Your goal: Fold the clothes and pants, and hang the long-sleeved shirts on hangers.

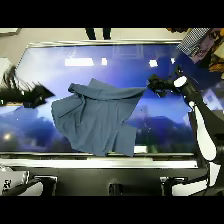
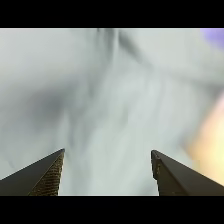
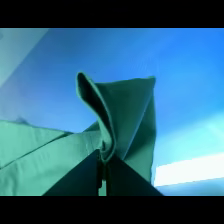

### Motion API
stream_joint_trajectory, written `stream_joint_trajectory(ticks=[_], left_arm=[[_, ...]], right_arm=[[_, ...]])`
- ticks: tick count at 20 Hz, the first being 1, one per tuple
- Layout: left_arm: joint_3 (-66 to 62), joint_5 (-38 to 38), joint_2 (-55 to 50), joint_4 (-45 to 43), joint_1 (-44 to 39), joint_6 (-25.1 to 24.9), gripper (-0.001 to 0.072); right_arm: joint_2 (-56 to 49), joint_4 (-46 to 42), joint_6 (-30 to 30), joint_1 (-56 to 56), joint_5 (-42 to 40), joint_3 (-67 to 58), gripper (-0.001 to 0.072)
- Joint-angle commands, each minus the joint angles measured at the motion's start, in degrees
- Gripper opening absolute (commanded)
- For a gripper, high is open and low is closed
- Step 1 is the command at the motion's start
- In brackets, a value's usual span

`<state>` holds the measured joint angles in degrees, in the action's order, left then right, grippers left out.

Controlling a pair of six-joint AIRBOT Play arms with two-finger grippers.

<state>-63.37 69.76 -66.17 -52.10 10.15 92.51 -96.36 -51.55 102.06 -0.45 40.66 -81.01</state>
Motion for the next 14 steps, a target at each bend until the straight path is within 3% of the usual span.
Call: stream_joint_trajectory(ticks=[1, 4, 8, 12, 14], left_arm=[[22.18, -4.96, 15.58, 12.52, -4.68, 6.88, 0.0617], [35.06, -14.67, 22.21, 16.68, -17.00, 15.69, 0.0617], [40.30, -23.28, 20.61, 16.68, -30.38, 24.20, 0.0617], [40.28, -24.85, 14.51, 16.57, -38.64, 30.21, 0.0617], [40.26, -24.87, 11.58, 16.57, -41.11, 30.58, 0.0617]], right_arm=[[1.79, -0.13, -0.94, 0.04, 3.52, -0.04, 0.0033], [2.62, -0.31, -0.96, 0.04, 6.21, -0.04, 0.0033], [3.41, -1.25, -0.94, 0.04, 8.46, -0.04, 0.0033], [3.76, -1.68, -0.92, 0.04, 8.98, -0.04, 0.0033], [3.76, -1.68, -0.92, 0.04, 8.98, -0.04, 0.0033]])
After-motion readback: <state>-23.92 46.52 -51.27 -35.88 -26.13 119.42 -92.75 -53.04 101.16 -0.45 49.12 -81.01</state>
